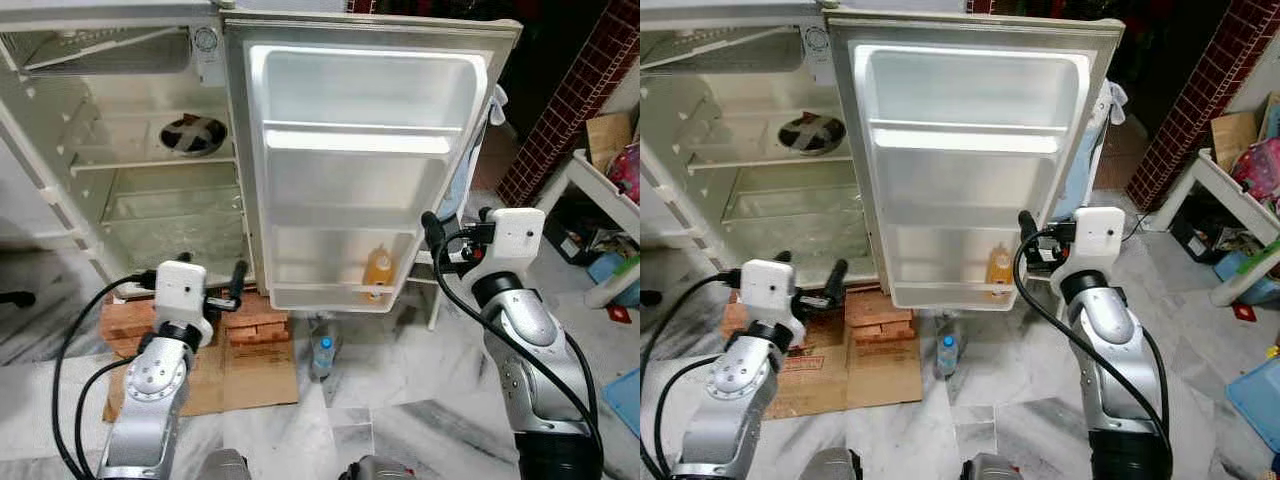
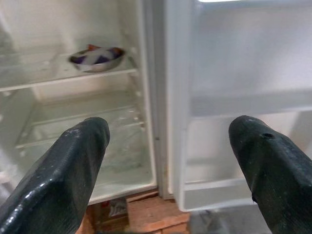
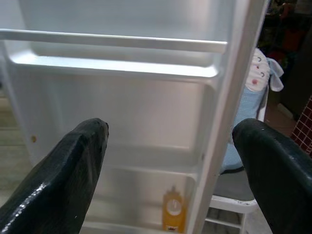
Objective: Restocking fridge
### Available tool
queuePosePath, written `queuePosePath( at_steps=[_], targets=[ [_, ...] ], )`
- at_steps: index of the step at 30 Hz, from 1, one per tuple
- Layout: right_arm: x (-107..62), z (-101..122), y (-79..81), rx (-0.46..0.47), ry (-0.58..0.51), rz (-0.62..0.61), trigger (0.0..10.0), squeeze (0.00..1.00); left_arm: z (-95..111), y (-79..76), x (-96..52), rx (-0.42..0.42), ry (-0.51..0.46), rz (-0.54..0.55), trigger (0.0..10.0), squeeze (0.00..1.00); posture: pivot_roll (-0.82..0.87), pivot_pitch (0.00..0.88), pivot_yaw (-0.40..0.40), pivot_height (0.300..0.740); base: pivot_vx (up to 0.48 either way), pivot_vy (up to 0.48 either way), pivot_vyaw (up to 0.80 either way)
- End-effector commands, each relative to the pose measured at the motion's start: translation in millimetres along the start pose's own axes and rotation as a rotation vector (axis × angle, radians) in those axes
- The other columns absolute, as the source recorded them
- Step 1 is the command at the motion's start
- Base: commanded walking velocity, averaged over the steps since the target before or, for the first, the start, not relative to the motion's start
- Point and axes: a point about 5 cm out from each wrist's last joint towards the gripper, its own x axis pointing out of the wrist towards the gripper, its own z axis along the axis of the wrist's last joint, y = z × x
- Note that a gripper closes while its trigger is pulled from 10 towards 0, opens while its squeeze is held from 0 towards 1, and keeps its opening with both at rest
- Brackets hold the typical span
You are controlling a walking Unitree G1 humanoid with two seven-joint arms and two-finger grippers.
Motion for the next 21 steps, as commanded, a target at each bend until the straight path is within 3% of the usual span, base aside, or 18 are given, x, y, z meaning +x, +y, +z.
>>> queuePosePath(
  at_steps=[1, 21],
  targets=[
    [2.8, 4.4, 2.1, 0.004, -0.019, 0.016, 10.0, 0.0, 2.9, 5.6, 1.7, -0.005, -0.007, 0.01, 10.0, 0.0, 0.02, 0.082, -0.06, 0.74, 0.368, 0.0, 0.0],
    [3.1, 6.5, 3.7, 0.01, -0.036, 0.025, 10.0, 0.0, 2.9, 4.8, 0.3, -0.004, -0.006, -0.005, 10.0, 0.0, 0.02, 0.086, -0.055, 0.74, 0.404, 0.0, 0.0]
  ],
)
